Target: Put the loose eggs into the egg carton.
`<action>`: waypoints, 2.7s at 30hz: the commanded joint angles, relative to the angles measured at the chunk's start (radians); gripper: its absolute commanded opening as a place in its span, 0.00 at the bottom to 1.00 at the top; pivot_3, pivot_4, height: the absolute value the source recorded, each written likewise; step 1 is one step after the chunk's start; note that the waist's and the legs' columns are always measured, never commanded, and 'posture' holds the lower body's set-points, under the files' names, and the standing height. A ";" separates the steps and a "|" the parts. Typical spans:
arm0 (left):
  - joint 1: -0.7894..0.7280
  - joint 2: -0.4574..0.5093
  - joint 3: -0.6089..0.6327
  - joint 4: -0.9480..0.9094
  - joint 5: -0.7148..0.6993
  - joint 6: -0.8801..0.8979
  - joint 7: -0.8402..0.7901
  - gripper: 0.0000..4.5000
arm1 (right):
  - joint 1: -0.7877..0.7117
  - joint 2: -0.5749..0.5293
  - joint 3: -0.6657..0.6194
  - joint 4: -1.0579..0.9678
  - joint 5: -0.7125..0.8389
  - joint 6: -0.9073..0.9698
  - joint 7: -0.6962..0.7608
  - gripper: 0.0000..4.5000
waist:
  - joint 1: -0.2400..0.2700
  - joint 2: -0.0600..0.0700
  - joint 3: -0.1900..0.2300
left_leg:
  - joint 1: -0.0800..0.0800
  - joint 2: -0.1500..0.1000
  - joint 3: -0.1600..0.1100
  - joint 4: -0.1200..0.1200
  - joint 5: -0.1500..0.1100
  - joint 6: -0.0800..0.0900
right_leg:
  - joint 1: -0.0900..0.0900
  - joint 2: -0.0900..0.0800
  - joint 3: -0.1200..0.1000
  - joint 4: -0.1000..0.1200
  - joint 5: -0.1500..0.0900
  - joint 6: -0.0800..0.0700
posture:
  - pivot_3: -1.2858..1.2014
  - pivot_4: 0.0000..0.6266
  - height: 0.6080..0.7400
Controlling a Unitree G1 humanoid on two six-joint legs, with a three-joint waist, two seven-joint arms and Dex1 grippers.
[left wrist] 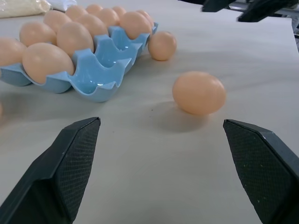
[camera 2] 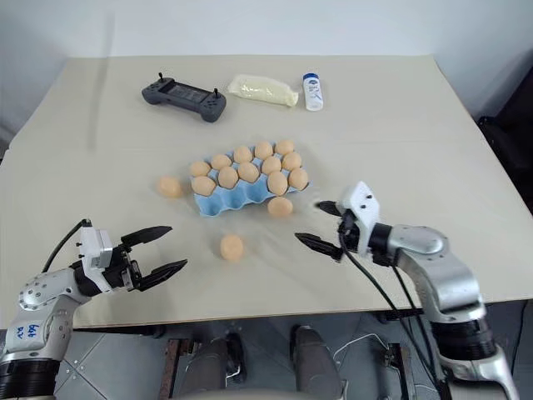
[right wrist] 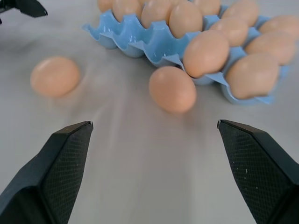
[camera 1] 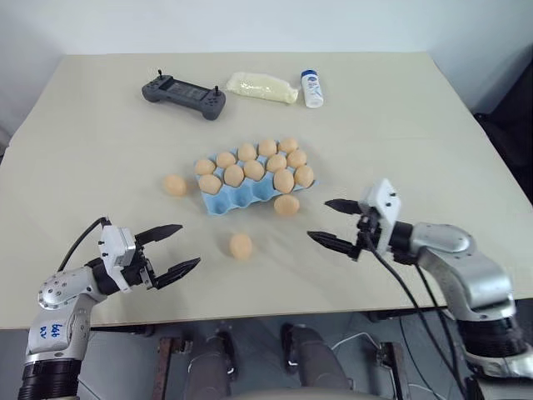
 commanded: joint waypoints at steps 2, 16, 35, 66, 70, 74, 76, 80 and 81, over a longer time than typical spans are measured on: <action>0.009 0.011 0.014 -0.040 -0.002 -0.007 0.007 1.00 | -0.087 0.069 0.071 0.123 -0.078 -0.083 -0.033 0.99 | -0.001 0.000 0.000 | 0.000 0.000 0.000 0.000 0.000 0.000 | 0.000 0.000 -0.001 0.000 0.000 0.000 | 0.52 0.24 1.00; 0.035 0.010 0.024 -0.068 -0.005 -0.009 0.038 1.00 | -0.241 0.209 0.134 0.362 -0.171 -0.177 -0.041 0.99 | -0.001 0.000 0.000 | 0.000 0.001 0.002 0.000 0.000 0.000 | -0.001 -0.002 -0.003 0.003 0.000 0.001 | 0.52 0.24 1.00; 0.008 0.000 0.001 -0.050 0.003 -0.013 0.048 1.00 | -0.277 0.145 0.064 0.112 -0.110 -0.018 -0.045 0.38 | -0.002 0.000 0.000 | 0.001 0.002 0.001 -0.001 0.000 0.000 | -0.002 -0.004 -0.011 0.004 0.000 0.000 | 0.52 0.24 1.00; -0.005 -0.028 -0.012 -0.079 0.006 -0.026 0.084 1.00 | -0.508 0.376 0.147 0.493 -0.238 -0.218 -0.070 1.00 | 0.000 0.001 0.000 | 0.000 0.005 0.001 -0.001 0.000 -0.005 | -0.003 -0.006 -0.035 0.007 0.007 0.005 | 0.52 0.24 1.00; 0.016 -0.038 -0.009 -0.137 0.011 -0.022 0.128 1.00 | -0.467 0.300 0.120 0.403 -0.208 -0.220 -0.001 1.00 | 0.002 0.001 0.000 | 0.000 0.005 0.000 -0.001 -0.001 -0.005 | -0.003 -0.006 -0.036 0.006 0.007 0.005 | 0.52 0.24 1.00; 0.048 -0.056 -0.007 -0.241 0.009 0.003 0.197 1.00 | -0.400 0.202 0.087 0.315 -0.156 -0.236 0.093 1.00 | 0.005 0.001 0.000 | -0.001 0.005 0.000 -0.001 -0.001 -0.005 | -0.003 -0.009 -0.039 0.005 0.007 0.005 | 0.52 0.24 1.00; 0.077 -0.064 0.002 -0.285 0.011 0.008 0.231 1.00 | -0.366 0.157 0.068 0.298 -0.134 -0.264 0.140 1.00 | 0.006 0.001 0.000 | 0.000 0.004 0.000 -0.001 -0.001 -0.005 | -0.002 -0.008 -0.039 0.005 0.007 0.005 | 0.52 0.24 1.00; 0.182 -0.097 0.040 -0.395 0.027 -0.006 0.320 1.00 | -0.294 0.063 0.016 0.318 -0.075 -0.377 0.293 1.00 | 0.001 0.001 0.001 | 0.000 0.005 0.000 -0.001 -0.001 -0.005 | -0.002 -0.007 -0.039 0.005 0.007 0.005 | 0.52 0.24 1.00; 0.213 -0.108 0.053 -0.418 0.033 -0.014 0.340 1.00 | -0.279 0.042 0.003 0.318 -0.043 -0.384 0.346 1.00 | 0.001 0.001 0.001 | 0.000 0.005 0.000 -0.001 -0.001 -0.005 | -0.002 -0.007 -0.039 0.005 0.007 0.005 | 0.52 0.24 1.00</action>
